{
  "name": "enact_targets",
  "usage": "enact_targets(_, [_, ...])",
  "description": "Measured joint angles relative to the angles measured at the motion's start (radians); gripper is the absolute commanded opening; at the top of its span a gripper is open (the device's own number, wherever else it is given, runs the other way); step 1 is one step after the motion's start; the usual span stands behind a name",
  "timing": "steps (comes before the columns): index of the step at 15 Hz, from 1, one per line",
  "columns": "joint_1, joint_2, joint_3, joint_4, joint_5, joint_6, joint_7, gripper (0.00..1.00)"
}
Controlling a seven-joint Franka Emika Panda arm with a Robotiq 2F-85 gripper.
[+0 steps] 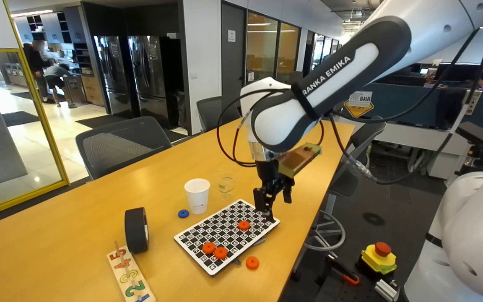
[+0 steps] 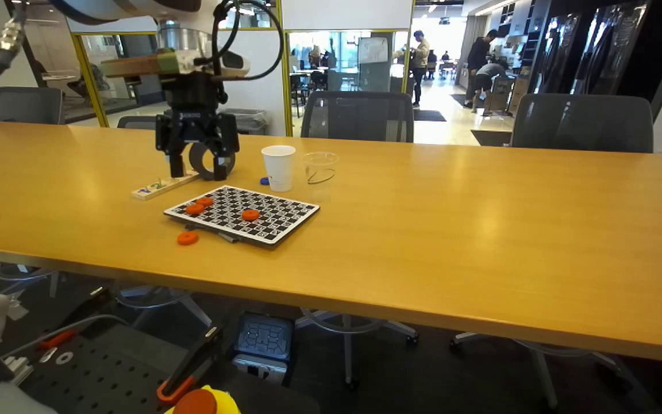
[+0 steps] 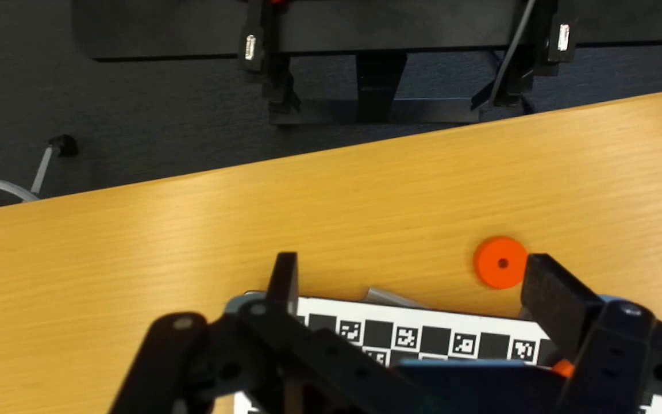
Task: Put the orange rings inside the clear cup. put the blue ring inside the white cup
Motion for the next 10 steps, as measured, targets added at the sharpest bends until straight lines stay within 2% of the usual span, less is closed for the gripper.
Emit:
enact_targets(5, [0.049, -0.007, 0.061, -0.177, 0.054, 0.275, 0.106, 1.00])
enact_targets(10, [0.067, 0.059, 0.115, -0.176, 0.061, 0.452, 0.207, 1.00])
